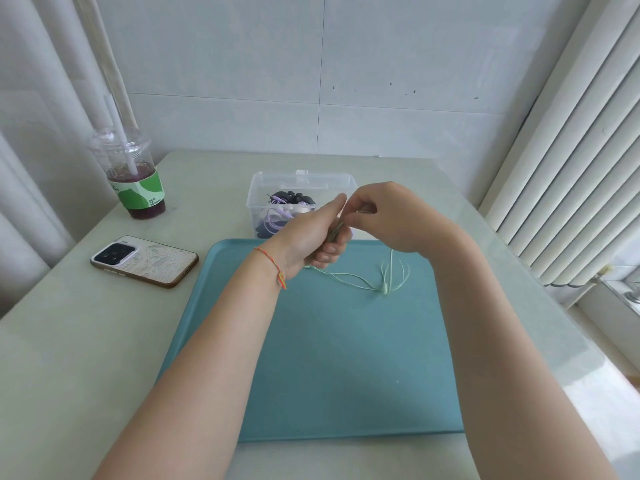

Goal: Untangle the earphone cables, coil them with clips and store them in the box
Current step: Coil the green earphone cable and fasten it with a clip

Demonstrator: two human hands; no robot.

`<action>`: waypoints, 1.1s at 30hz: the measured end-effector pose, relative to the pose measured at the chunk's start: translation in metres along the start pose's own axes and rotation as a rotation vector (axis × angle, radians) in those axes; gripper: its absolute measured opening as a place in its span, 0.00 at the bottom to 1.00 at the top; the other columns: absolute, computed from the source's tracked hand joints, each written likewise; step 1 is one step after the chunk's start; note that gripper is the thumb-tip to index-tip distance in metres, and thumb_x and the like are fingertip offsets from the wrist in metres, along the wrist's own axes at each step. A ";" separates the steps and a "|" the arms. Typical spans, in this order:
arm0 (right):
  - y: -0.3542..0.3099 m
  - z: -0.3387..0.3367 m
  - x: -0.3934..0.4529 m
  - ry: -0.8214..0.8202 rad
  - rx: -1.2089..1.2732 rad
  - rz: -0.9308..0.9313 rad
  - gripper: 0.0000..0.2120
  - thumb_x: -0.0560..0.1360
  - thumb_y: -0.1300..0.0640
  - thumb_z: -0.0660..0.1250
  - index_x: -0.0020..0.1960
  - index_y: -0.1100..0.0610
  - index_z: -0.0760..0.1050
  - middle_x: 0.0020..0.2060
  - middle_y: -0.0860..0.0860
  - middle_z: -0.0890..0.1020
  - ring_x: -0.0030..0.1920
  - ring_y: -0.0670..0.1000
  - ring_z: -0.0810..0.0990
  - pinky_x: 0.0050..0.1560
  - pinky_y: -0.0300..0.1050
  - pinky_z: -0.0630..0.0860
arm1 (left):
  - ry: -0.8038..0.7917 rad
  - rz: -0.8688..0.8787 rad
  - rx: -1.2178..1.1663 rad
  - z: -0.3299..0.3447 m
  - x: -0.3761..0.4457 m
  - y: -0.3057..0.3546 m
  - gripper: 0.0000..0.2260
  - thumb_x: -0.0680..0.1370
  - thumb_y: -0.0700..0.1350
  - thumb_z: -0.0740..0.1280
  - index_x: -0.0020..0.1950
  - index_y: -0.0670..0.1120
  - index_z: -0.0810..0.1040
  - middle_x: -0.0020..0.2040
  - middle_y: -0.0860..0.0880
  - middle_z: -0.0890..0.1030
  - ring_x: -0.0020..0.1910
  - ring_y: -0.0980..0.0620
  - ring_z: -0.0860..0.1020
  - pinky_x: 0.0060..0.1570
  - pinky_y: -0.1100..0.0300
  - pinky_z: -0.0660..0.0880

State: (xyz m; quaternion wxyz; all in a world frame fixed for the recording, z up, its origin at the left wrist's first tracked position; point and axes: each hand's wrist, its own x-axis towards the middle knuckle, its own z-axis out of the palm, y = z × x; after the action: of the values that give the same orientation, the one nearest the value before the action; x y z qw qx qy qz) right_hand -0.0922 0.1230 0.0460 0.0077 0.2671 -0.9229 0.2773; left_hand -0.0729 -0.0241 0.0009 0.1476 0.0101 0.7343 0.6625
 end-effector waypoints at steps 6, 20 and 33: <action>0.003 -0.001 0.002 0.064 0.255 -0.010 0.03 0.75 0.54 0.69 0.46 0.54 0.78 0.30 0.48 0.75 0.27 0.44 0.67 0.27 0.34 0.63 | -0.228 0.066 -0.299 -0.009 -0.004 -0.001 0.21 0.82 0.54 0.56 0.29 0.50 0.62 0.26 0.54 0.54 0.24 0.55 0.51 0.23 0.63 0.48; -0.002 0.001 -0.005 -0.139 0.504 0.009 0.07 0.79 0.60 0.63 0.43 0.59 0.75 0.33 0.50 0.77 0.31 0.48 0.70 0.33 0.39 0.68 | -0.528 0.223 -0.732 -0.024 -0.006 -0.004 0.18 0.80 0.48 0.54 0.32 0.47 0.71 0.24 0.53 0.59 0.21 0.55 0.58 0.20 0.65 0.62; -0.002 0.004 -0.001 -0.095 0.435 0.084 0.06 0.76 0.57 0.64 0.41 0.57 0.74 0.30 0.51 0.75 0.26 0.47 0.68 0.28 0.37 0.65 | -0.160 0.113 -0.491 -0.022 -0.004 0.002 0.22 0.82 0.51 0.54 0.29 0.49 0.69 0.23 0.55 0.59 0.19 0.59 0.57 0.20 0.65 0.51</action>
State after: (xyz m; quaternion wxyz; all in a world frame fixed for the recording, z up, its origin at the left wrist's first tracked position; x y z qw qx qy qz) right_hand -0.0897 0.1195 0.0433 -0.1049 0.2367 -0.8510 0.4569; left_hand -0.0747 -0.0460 0.0050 0.1660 0.0675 0.5358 0.8251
